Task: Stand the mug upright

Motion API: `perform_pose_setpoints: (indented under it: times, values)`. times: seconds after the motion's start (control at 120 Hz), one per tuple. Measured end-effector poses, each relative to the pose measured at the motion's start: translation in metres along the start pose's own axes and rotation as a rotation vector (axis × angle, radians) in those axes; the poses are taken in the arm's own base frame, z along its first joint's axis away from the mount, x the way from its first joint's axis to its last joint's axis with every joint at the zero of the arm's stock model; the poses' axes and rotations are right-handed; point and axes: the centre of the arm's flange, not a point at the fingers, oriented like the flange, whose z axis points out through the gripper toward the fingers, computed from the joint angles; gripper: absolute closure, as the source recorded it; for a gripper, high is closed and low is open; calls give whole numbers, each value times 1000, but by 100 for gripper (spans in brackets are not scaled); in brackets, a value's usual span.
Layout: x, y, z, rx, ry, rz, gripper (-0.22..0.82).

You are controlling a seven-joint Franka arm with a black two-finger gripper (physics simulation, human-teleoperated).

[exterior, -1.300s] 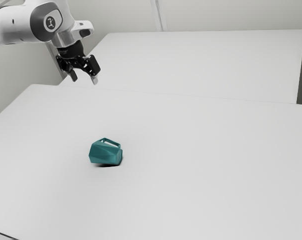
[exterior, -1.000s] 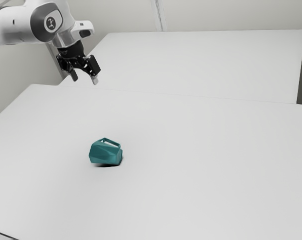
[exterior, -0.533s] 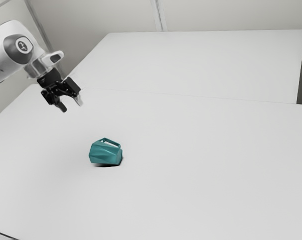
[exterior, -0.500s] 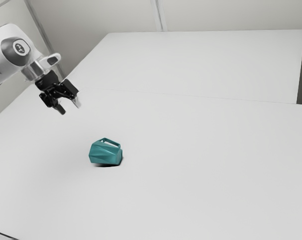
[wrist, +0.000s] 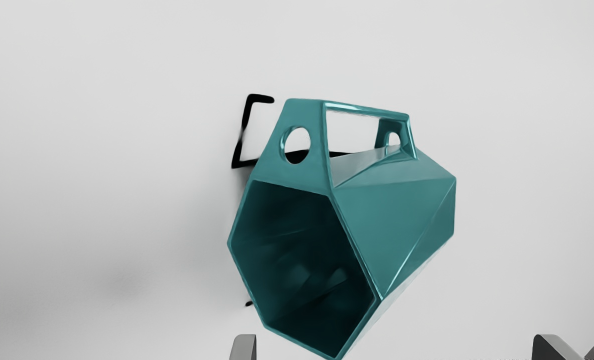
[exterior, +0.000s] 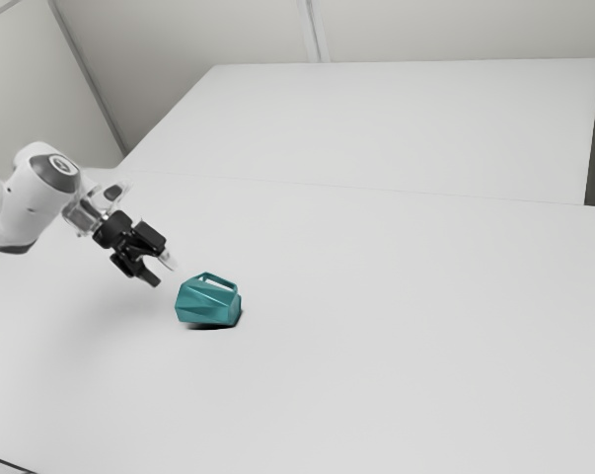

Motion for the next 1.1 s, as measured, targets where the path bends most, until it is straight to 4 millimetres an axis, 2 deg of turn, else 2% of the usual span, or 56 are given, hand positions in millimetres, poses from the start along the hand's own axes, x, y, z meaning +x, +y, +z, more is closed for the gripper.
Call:
perform_pose_setpoints:
  times: [0.175, 0.333, 0.617, 0.667, 0.8, 0.875, 0.975, 1.1]
  values:
    - [-6, -9, 16, -38, 41, 45, 0]
    - [-2, -15, 28, -92, 92, 71, 0]
    - [-9, -18, 51, -181, 113, 106, 1]
    - [-9, -17, 54, -187, 110, 115, 7]
    - [-9, -14, 58, -195, 107, 144, 40]
    - [-7, -11, 59, -200, 110, 159, 54]
    - [-6, -8, 58, -201, 114, 179, 64]
    - [-4, -3, 57, -199, 118, 205, 70]
